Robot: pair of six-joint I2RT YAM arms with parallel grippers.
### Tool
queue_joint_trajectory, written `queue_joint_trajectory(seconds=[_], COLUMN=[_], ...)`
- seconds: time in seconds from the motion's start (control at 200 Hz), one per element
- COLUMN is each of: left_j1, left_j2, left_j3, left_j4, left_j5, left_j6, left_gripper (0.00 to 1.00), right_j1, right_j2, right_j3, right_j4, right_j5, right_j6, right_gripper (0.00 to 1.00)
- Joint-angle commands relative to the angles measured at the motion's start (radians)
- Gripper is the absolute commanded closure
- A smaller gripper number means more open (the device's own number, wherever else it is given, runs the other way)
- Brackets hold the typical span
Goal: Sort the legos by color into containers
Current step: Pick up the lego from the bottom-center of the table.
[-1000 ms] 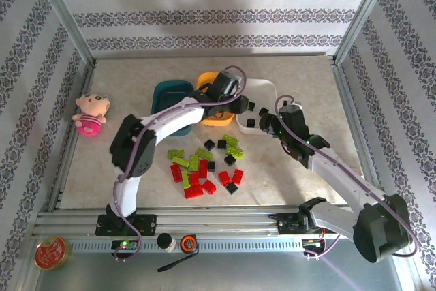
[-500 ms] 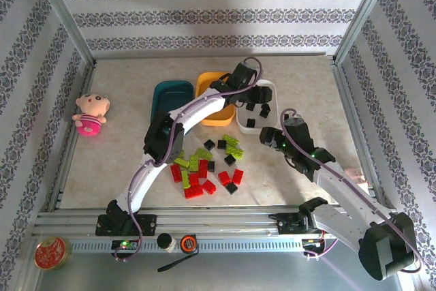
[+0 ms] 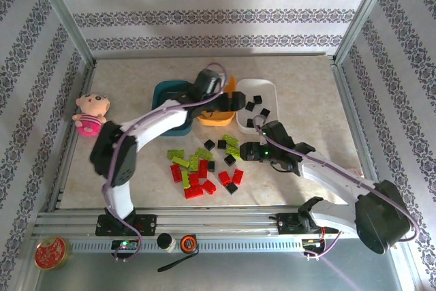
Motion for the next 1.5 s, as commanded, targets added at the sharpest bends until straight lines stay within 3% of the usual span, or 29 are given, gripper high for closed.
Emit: queue_joint_trajectory(seconds=[0.0, 0.18, 0.36, 0.56, 0.954, 1.274, 1.494], left_j1=[0.009, 0.009, 0.009, 0.011, 0.01, 0.01, 0.01], left_j2=[-0.155, -0.457, -0.761, -0.992, -1.007, -1.013, -1.022], left_j3=[-0.166, -0.444, -0.645, -0.764, -0.771, -0.774, -0.778], left_j4=[0.058, -0.041, -0.134, -0.161, -0.181, -0.19, -0.221], left_j5=[-0.09, -0.273, -0.45, -0.537, -0.559, -0.578, -0.616], left_j6=[0.009, 0.035, 0.012, -0.008, -0.003, 0.0, -0.008], left_gripper=[0.15, 0.01, 0.01, 0.0, 0.01, 0.01, 0.01], right_j1=[0.086, 0.236, 0.312, 0.359, 0.406, 0.406, 0.318], right_j2=[0.033, 0.098, 0.201, 0.275, 0.384, 0.356, 0.239], right_j3=[0.051, 0.112, 0.156, 0.206, 0.264, 0.272, 0.35], right_j4=[-0.038, -0.088, -0.112, -0.128, -0.19, -0.181, -0.168], right_j5=[-0.061, -0.039, 0.017, 0.068, 0.155, 0.178, 0.154], right_j6=[-0.06, -0.08, -0.061, -0.065, -0.077, -0.09, -0.141], right_gripper=[0.27, 0.3, 0.4, 0.42, 0.43, 0.67, 0.73])
